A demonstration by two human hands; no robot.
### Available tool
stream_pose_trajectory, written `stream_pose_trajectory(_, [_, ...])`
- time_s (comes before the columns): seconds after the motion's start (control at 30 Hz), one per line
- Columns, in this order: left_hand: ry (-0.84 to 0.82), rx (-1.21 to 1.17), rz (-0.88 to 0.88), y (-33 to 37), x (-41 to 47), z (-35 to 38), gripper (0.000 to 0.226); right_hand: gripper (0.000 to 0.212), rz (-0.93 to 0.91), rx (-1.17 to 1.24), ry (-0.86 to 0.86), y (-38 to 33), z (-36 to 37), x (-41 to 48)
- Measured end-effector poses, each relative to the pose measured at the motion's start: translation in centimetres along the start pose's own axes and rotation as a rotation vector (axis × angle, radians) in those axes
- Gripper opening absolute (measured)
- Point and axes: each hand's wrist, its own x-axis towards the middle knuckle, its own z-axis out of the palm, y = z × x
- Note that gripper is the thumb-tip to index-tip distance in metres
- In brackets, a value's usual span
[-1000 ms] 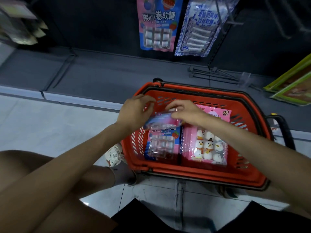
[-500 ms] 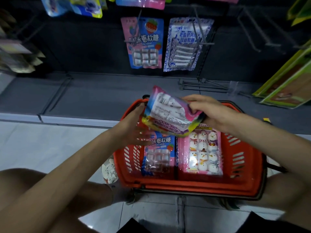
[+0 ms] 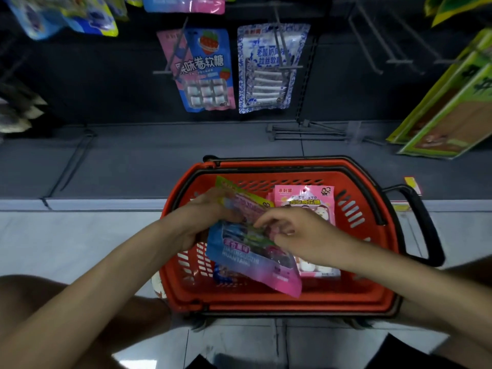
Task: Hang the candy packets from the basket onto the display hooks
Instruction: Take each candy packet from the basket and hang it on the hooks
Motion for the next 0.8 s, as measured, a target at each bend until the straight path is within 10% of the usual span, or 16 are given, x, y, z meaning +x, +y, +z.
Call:
stream_pose_trajectory(0.13, [-0.046, 0.122, 0.101, 0.2, 0.1, -0.2, 0.087, 0.028, 0.107, -0.044, 0.060, 1.7, -0.7, 0.3])
stream_pose_trajectory(0.4, [-0.148, 0.375, 0.191, 2.0, -2.8, -1.8, 0.037, 0.019, 0.290, -0.072, -0.028, 3.4, -1.0, -0.2])
stream_pose_trajectory(0.8, [-0.193, 0.160, 0.345, 4.4, -3.5, -2.2, 0.045, 0.037, 0.294, 0.572, 0.142, 1.6, -1.8, -0.9])
